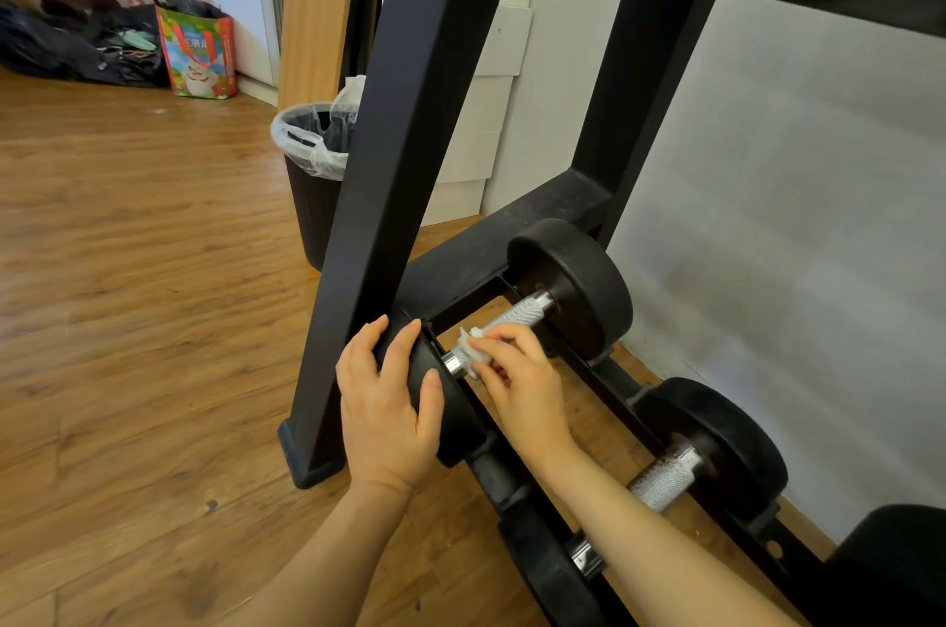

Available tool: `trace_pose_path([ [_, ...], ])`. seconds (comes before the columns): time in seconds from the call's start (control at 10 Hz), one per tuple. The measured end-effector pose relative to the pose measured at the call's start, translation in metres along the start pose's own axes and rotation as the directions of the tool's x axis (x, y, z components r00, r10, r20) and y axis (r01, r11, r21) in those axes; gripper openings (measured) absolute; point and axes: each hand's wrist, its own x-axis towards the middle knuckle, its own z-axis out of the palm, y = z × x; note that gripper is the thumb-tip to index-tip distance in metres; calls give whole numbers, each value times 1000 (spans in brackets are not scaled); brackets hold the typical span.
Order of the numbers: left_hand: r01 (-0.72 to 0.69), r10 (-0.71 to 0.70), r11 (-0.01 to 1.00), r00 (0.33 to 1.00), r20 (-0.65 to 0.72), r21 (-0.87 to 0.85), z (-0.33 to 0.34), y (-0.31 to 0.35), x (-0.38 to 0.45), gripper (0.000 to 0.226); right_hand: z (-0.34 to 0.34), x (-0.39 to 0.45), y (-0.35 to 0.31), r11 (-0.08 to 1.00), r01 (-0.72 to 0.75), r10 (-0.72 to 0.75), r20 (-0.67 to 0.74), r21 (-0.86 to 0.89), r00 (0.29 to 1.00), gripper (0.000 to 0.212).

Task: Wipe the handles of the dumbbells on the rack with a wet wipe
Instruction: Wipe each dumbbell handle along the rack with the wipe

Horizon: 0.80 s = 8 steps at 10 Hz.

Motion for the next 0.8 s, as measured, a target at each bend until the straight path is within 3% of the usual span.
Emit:
trace_pose_path([
  [0.3,0,0,1000,1000,5,-5,0,0,0,55,2,-6,-6,1000,19,-18,59,-6,998,26],
  [0.4,0,0,1000,1000,5,0,0,0,0,55,-6,-1,2,997,-77,78,-50,23,996,27],
  [0.6,11,-11,1000,1000,5,-5,1,0,0,55,-8,0,1,997,30,-28,25,-68,999,29],
  [0.8,-6,6,1000,1000,-5,-10,1,0,-1,54,-19,14,9,990,-126,118,-129,-59,985,33],
])
